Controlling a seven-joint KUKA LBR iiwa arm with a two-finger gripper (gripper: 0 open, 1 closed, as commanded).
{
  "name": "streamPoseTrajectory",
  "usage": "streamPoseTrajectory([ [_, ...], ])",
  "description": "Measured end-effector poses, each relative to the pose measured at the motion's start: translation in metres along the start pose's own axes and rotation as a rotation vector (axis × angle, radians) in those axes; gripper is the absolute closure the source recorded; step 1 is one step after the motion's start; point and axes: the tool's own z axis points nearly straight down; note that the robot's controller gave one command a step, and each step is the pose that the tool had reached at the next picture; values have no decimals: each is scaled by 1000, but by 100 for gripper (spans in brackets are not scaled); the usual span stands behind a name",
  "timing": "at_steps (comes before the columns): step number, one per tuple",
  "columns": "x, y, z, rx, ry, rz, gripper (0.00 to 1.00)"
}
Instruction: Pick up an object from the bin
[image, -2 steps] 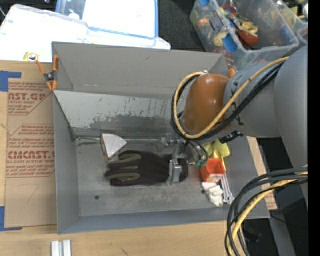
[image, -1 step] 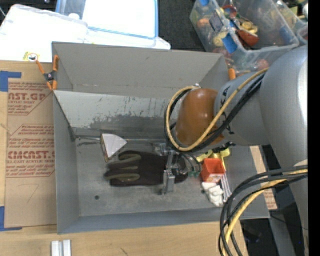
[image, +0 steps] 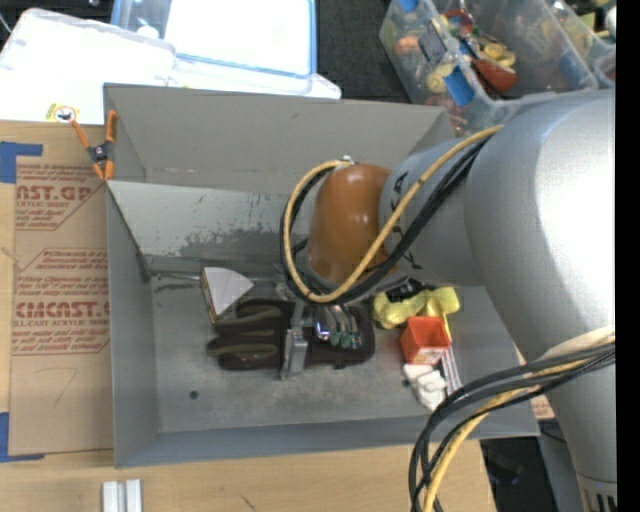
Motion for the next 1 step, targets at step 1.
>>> streamPoseTrajectory([
  [1,14,-58,0,6,2,-87,0],
])
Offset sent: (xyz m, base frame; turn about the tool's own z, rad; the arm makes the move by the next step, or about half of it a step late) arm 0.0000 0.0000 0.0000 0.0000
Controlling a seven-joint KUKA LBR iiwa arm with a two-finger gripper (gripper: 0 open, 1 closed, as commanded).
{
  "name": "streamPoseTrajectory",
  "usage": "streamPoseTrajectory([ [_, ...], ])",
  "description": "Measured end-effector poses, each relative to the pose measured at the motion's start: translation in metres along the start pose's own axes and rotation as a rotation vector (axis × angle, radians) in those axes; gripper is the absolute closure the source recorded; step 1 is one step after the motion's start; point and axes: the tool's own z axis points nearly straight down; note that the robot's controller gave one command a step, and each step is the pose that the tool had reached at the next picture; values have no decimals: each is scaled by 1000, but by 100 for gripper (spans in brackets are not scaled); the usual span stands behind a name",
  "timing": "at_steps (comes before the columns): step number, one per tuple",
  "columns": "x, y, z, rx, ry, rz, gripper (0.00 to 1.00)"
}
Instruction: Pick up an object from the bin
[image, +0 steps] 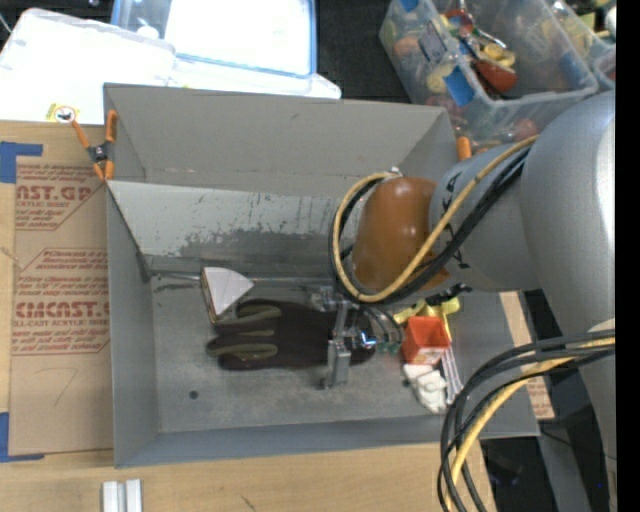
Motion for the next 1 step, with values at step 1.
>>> streamPoseTrajectory([
  [1,-20,58,-1,-7,-4,85,100],
])
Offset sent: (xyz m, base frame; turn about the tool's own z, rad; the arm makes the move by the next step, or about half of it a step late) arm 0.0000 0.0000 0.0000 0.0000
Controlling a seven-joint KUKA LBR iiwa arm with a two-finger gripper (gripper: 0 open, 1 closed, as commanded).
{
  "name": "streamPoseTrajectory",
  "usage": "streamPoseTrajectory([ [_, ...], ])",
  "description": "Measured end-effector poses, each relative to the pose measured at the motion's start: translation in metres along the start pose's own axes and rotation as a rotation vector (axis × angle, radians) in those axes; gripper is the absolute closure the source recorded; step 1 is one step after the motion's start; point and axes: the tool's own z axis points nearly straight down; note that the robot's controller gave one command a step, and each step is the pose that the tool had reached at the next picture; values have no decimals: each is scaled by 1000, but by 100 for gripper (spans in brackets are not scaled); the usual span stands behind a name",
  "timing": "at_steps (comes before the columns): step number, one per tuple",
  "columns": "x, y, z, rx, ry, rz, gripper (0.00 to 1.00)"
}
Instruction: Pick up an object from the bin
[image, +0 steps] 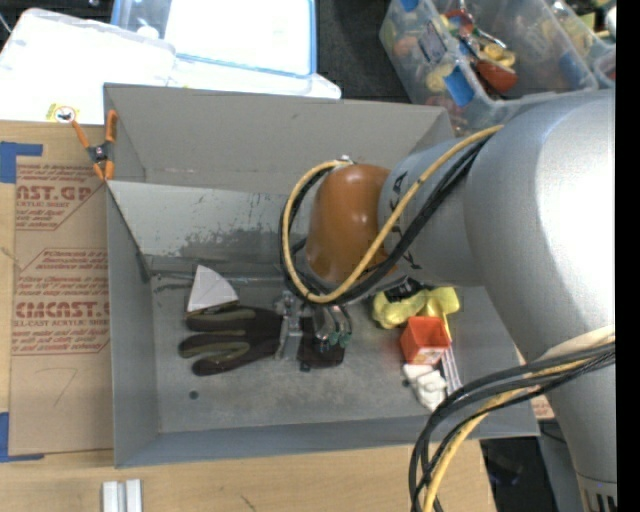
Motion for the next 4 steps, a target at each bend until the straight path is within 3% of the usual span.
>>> streamPoseTrajectory([
  [4,2,0,-17,0,4,-1,100],
])
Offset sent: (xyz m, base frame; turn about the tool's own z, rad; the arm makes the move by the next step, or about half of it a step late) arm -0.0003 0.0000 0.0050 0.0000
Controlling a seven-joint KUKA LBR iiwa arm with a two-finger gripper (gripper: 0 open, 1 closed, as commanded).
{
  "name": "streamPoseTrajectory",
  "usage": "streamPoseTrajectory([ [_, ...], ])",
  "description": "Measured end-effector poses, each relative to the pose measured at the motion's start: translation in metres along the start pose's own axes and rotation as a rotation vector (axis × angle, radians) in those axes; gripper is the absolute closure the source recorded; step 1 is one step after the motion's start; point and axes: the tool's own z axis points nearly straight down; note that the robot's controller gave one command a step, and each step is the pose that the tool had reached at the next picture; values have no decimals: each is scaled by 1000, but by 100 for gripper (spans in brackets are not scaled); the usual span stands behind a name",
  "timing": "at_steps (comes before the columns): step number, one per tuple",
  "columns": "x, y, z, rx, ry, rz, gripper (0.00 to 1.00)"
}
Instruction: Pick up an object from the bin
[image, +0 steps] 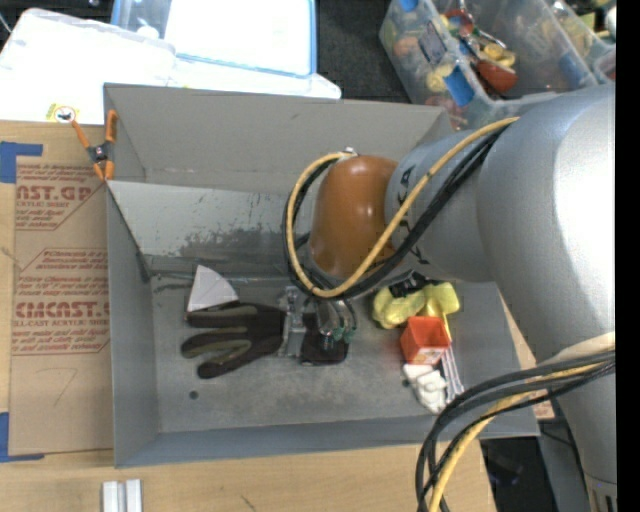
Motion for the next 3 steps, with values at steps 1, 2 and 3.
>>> streamPoseTrajectory([
  [1,-1,0,-10,-1,-3,0,100],
  [2,-1,0,-21,-1,-2,0,100],
  [3,-1,1,-27,-1,-6,0,100],
])
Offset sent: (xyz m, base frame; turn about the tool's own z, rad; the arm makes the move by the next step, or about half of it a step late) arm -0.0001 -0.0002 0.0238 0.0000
